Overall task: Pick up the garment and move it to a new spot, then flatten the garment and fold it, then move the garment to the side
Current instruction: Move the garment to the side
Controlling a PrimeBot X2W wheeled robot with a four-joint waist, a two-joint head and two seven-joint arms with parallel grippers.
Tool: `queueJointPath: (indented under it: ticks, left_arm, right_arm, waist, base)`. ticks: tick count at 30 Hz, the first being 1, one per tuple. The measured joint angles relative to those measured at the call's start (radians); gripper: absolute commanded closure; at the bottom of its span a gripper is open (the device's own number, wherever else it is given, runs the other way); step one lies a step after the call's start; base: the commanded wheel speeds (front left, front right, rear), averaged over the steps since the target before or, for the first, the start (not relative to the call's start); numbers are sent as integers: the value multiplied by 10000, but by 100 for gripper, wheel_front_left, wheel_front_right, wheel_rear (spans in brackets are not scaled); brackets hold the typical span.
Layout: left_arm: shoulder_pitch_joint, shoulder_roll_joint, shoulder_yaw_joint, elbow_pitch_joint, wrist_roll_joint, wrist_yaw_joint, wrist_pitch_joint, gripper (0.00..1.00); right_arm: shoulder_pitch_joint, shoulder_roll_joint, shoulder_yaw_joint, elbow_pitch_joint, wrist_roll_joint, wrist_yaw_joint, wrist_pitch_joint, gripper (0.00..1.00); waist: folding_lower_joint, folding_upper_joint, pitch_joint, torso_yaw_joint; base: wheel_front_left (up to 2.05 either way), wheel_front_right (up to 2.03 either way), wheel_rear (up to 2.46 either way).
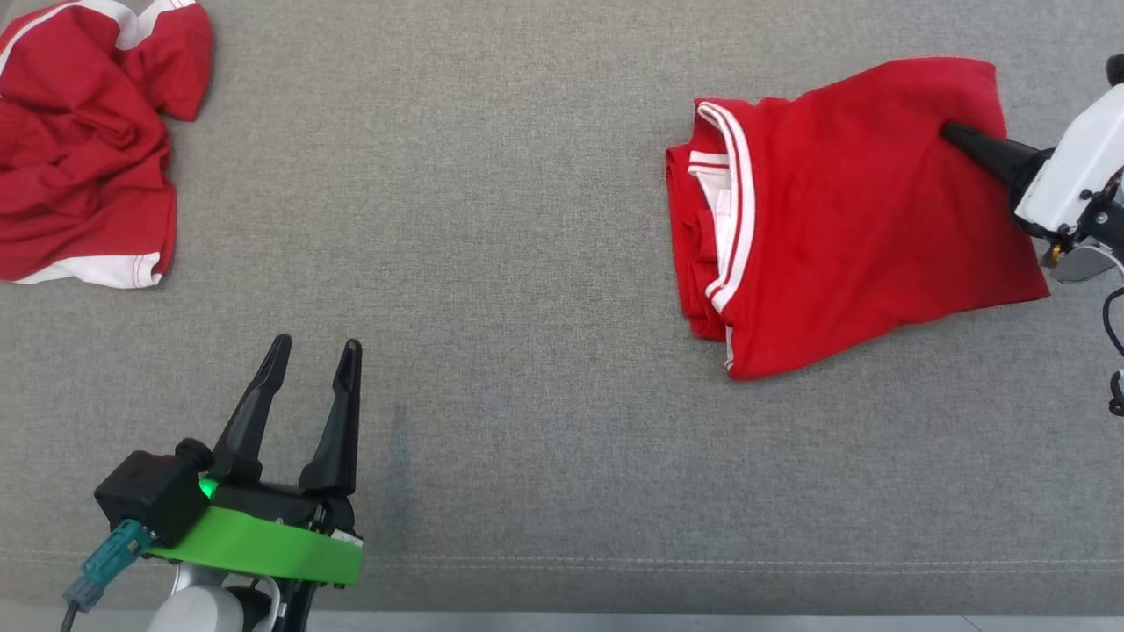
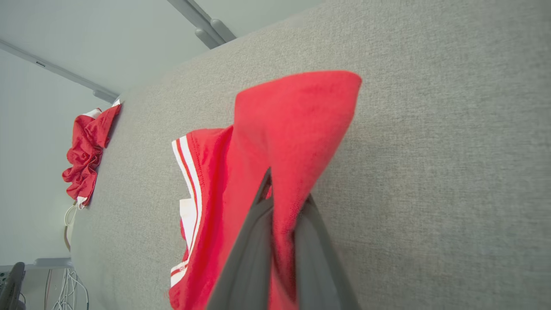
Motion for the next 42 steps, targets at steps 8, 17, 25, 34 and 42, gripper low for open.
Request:
queueJointPath:
  ticks: [8,17,25,34,42]
  left_arm:
    - [-244,272,10,-61,19,0,0,0]
    - [-268,500,81,-59,50,0,0,0]
    - [-268,648,240,-123,75,2,2,0]
    - [-268,886,439,-316,77,4,44,0]
    - [-268,1012,497,-445,77,13,125,0]
  right_arm:
    - [-163,-184,-46,249,-213,-105,-96,100]
    - [-210,-616,-58,754,-560,-282,-347,100]
    - [-212,-677,-107,1009,-646,-355,-589,100]
    - [-206,-802,-347,1377,-644,-437,-980,100]
    - [-130,-951,-502,1662,-644,-435,-1390,100]
  waist:
    - [0,0,397,-171]
    - [0,0,668,-447]
    - [0,0,831,-727]
    - [0,0,1054,-1170]
    - [0,0,1274,-1544]
  base:
    - [0,0,0]
    - [0,0,0]
    - [0,0,0]
    - [0,0,0]
    - [0,0,0]
